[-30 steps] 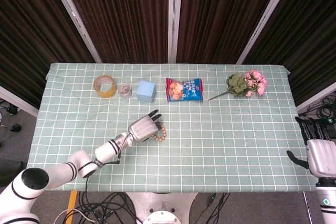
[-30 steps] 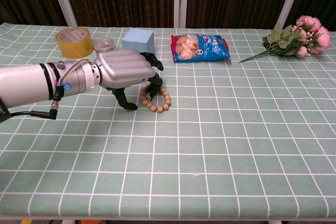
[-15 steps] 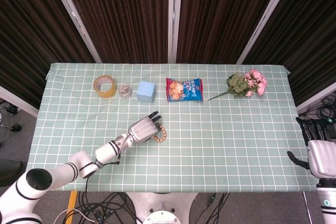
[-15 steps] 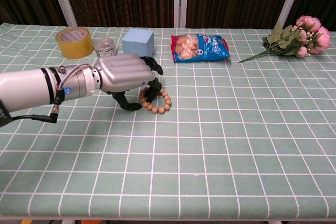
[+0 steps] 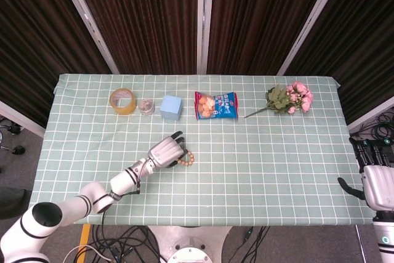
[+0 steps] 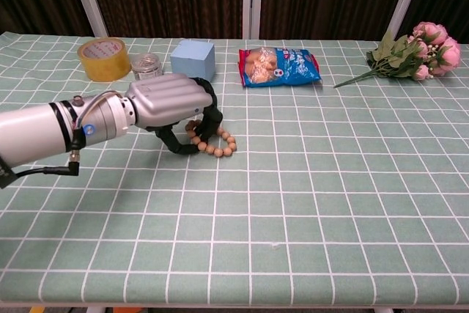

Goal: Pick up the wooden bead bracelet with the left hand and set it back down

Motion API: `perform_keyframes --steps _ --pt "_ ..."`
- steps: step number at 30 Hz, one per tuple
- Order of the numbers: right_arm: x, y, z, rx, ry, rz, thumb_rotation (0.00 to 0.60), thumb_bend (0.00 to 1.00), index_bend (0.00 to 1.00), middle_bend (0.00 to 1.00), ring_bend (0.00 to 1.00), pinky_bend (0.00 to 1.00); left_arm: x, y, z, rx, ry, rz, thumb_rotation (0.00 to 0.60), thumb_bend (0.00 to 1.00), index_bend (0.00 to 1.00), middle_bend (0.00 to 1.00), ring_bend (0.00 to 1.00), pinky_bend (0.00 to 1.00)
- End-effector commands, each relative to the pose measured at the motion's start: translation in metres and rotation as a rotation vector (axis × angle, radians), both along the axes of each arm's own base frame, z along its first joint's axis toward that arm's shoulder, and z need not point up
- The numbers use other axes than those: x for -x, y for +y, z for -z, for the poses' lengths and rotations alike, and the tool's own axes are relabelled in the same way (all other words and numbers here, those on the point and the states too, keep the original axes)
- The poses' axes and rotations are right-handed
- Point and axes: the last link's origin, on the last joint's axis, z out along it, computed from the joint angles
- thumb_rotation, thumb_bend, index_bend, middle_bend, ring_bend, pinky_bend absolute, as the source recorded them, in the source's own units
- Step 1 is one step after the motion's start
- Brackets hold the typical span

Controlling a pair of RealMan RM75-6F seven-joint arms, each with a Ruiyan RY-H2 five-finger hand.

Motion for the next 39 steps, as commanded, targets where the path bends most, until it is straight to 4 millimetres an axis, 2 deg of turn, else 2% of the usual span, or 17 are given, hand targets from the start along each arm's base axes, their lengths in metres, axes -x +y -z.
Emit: perform_keyframes --steps 1,5,10,14,19,23,29,32,37,38,39 --pt "0.000 0.001 -0.001 0.003 -0.005 -0.005 0.600 0.10 0.00 0.13 0.00 0.11 0.003 0.000 -0.010 0.033 -0.145 -0.111 0.600 0.37 0.63 0.58 0.25 0.16" --pt "-0.001 0.002 -0.002 0.007 -0.014 -0.013 0.600 0.10 0.00 0.13 0.00 0.11 0.007 -0.002 -0.023 0.125 -0.347 -0.274 0.600 0.38 0.63 0.59 0.27 0.17" --pt "-0.002 0.004 -0.004 0.010 -0.021 -0.021 0.600 0.09 0.00 0.13 0.00 0.11 0.010 -0.001 -0.044 0.193 -0.537 -0.395 0.600 0.38 0.63 0.59 0.27 0.18" --pt "-0.003 0.005 -0.005 0.011 -0.034 -0.030 0.600 0.09 0.00 0.13 0.00 0.11 0.011 -0.007 -0.059 0.340 -0.703 -0.569 0.600 0.40 0.63 0.59 0.27 0.19" --pt "-0.004 0.005 -0.007 0.012 -0.042 -0.041 0.600 0.09 0.00 0.13 0.00 0.10 0.017 -0.019 -0.070 0.515 -0.817 -0.817 0.600 0.41 0.62 0.59 0.27 0.21" --pt "-0.006 0.004 -0.006 0.006 -0.054 -0.052 0.600 0.09 0.00 0.13 0.00 0.10 0.011 -0.030 -0.082 0.731 -0.955 -1.081 0.600 0.41 0.61 0.59 0.27 0.22" --pt "-0.008 0.002 -0.005 -0.005 -0.068 -0.061 0.600 0.09 0.00 0.13 0.00 0.10 -0.002 -0.035 -0.092 0.967 -1.180 -1.346 0.600 0.43 0.61 0.59 0.27 0.23" --pt "-0.009 0.003 -0.006 -0.004 -0.069 -0.061 0.600 0.09 0.00 0.13 0.00 0.10 -0.007 -0.037 -0.093 1.075 -1.273 -1.433 0.600 0.45 0.60 0.59 0.27 0.23" --pt "-0.009 0.004 -0.008 0.001 -0.070 -0.059 0.600 0.09 0.00 0.13 0.00 0.10 -0.008 -0.033 -0.098 1.210 -1.339 -1.435 0.597 0.45 0.58 0.58 0.27 0.23" --pt "-0.009 0.004 -0.008 0.000 -0.071 -0.058 0.600 0.09 0.00 0.13 0.00 0.10 -0.008 -0.032 -0.099 1.234 -1.356 -1.438 0.586 0.45 0.58 0.58 0.27 0.23" --pt "-0.009 0.004 -0.008 0.000 -0.072 -0.057 0.600 0.09 0.00 0.13 0.00 0.10 -0.008 -0.031 -0.100 1.259 -1.370 -1.439 0.548 0.45 0.58 0.58 0.27 0.23"
